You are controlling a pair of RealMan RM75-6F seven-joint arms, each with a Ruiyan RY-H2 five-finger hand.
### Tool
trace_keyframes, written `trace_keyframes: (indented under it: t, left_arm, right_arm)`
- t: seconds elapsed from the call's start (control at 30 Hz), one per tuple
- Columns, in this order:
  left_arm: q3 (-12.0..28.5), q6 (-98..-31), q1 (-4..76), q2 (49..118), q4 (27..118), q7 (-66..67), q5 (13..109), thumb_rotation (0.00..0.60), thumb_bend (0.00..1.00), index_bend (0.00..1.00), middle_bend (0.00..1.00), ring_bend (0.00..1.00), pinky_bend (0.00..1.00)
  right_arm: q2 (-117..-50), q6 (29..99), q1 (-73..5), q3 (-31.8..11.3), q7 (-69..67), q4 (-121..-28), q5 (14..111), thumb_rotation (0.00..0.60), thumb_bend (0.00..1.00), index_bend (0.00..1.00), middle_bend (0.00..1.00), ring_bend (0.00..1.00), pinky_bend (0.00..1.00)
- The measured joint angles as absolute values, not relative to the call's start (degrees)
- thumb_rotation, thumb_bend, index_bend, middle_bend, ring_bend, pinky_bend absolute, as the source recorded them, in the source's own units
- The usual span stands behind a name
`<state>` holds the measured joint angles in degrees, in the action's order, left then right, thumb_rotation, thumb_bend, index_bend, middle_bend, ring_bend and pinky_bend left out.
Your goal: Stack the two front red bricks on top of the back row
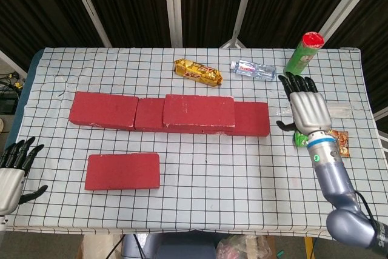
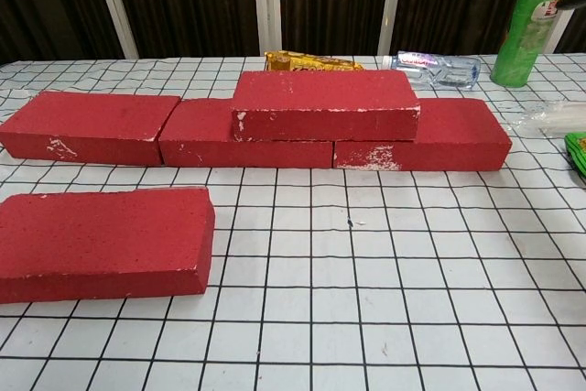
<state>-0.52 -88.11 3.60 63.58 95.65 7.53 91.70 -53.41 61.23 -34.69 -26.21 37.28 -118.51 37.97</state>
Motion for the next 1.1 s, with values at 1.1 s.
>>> trace_keyframes:
  t: [1.1]
  left_arm:
    - [-0.34, -70.75, 11.91, 65.13, 106.78, 30.0, 86.65, 0.6, 0.0, 0.05, 0.0, 0.0, 0.06]
  right_arm:
    - [-60.6, 83.55, -3.68, -1.06, 12.26, -106.42, 80.38, 0.6, 0.23, 0.0, 0.0, 0.0, 0.0]
